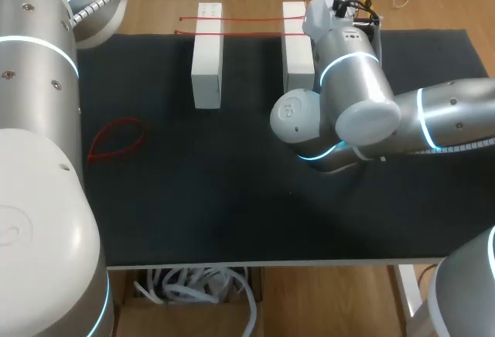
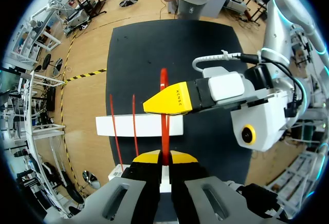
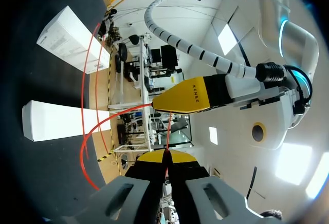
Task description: Grab the tape and strap the tape.
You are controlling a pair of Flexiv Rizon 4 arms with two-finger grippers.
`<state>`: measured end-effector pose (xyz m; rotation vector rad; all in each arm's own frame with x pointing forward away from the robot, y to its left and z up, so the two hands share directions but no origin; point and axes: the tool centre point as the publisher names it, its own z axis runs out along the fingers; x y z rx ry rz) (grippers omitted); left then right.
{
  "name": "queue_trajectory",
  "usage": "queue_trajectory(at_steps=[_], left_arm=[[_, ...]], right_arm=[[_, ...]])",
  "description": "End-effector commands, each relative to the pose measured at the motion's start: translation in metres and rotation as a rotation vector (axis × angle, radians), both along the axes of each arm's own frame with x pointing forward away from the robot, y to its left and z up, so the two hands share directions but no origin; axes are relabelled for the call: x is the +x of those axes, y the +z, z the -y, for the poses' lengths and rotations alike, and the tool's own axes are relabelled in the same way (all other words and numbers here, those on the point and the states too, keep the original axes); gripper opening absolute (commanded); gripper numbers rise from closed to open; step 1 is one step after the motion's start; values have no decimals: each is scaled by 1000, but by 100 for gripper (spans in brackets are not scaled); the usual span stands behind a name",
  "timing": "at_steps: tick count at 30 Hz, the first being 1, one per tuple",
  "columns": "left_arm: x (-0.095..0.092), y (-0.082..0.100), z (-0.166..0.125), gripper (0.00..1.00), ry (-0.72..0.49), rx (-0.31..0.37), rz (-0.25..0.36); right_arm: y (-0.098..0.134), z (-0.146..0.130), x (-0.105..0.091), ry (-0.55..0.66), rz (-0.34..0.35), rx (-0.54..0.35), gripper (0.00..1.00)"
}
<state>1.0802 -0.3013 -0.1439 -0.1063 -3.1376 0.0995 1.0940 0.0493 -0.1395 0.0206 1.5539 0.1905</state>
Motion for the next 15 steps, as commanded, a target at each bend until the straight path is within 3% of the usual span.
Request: queue_trajectory(at_steps=[1, 15], left_arm=[[0, 1, 0, 0, 0, 3, -2], [0, 1, 0, 0, 0, 3, -2]], right_arm=[[2, 0, 0, 7, -4, -2, 0], [5, -7, 0, 25, 8, 4, 0]])
